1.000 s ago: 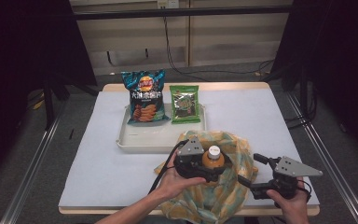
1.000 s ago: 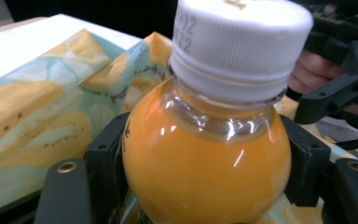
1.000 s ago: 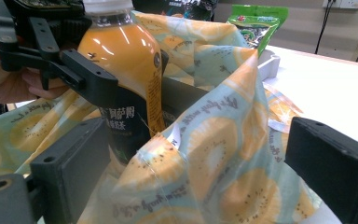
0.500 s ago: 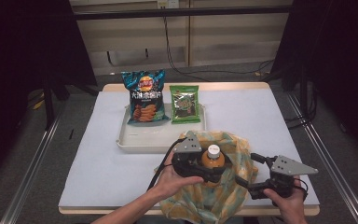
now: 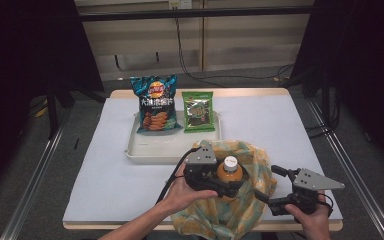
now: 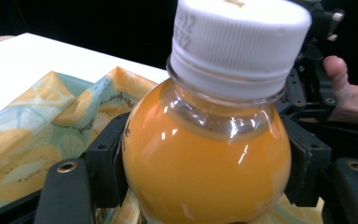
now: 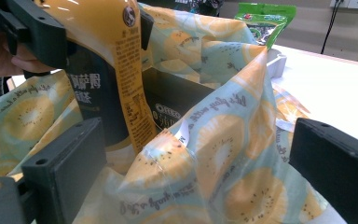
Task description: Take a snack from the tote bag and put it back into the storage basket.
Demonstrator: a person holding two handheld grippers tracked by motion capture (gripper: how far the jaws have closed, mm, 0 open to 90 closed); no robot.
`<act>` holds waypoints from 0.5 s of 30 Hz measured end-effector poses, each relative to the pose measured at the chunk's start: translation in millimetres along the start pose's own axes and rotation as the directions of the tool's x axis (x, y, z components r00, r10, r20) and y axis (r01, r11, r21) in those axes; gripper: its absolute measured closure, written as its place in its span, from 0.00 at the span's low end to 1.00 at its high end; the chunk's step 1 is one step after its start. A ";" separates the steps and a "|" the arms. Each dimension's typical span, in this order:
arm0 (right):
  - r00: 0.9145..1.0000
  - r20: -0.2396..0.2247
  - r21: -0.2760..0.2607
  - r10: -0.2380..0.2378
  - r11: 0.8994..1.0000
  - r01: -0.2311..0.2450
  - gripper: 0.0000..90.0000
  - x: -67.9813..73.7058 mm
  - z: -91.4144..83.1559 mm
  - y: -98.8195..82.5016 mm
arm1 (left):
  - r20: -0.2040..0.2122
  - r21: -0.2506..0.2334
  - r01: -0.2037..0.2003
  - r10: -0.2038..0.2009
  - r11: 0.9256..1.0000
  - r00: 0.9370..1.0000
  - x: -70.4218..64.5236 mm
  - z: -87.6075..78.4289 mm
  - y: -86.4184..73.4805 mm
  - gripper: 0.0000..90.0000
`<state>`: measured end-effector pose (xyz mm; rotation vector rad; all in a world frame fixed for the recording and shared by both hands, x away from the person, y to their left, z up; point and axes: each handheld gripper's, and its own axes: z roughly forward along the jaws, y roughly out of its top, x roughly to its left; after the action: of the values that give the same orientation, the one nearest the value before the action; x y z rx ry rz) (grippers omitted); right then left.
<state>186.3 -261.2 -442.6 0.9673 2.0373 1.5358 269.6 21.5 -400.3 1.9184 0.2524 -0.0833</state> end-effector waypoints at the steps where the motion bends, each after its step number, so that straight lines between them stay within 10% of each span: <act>1: 1.000 0.000 0.000 -0.001 1.000 0.001 0.03 0.0 0.1 0.0 | 0.004 -0.002 -0.003 0.003 1.000 1.000 -0.1 -0.4 0.5 0.34; 15: 1.000 0.004 -0.005 0.006 1.000 -0.006 0.03 -1.2 0.8 0.6 | 0.066 -0.019 -0.033 0.035 0.999 0.997 -1.9 -14.9 15.9 0.34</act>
<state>187.9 -261.5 -442.4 0.9743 2.0285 1.5409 270.3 29.8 -380.0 1.8979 0.1753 -0.1214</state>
